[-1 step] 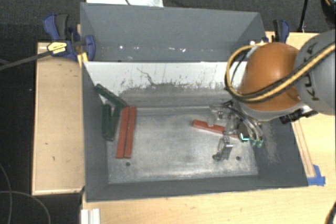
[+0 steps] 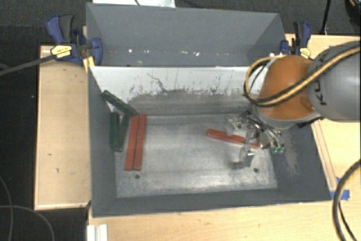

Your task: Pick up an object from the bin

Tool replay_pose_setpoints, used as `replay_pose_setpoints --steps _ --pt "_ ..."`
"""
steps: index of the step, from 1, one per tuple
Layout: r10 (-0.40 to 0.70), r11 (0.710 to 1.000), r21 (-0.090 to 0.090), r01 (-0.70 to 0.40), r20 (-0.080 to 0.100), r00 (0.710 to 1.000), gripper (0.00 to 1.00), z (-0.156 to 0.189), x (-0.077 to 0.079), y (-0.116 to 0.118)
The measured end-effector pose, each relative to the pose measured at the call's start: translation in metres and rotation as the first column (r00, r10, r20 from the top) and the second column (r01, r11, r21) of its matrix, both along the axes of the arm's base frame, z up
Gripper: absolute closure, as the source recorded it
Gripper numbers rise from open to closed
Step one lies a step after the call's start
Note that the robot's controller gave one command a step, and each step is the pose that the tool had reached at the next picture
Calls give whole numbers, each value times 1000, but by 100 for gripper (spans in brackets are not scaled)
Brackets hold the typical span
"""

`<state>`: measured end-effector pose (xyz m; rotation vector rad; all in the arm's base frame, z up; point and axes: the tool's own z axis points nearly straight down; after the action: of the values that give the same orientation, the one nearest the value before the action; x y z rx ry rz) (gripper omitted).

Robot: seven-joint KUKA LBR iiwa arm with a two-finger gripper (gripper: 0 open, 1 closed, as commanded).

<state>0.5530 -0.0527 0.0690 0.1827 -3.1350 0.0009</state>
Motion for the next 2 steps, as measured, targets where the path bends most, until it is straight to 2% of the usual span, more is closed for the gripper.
replay_pose_setpoints --steps 1,2 --pt "1 1000 1 -1 8 1000 100 5 2 2" --pt "1 1000 1 -1 4 1000 0 4 1 2"
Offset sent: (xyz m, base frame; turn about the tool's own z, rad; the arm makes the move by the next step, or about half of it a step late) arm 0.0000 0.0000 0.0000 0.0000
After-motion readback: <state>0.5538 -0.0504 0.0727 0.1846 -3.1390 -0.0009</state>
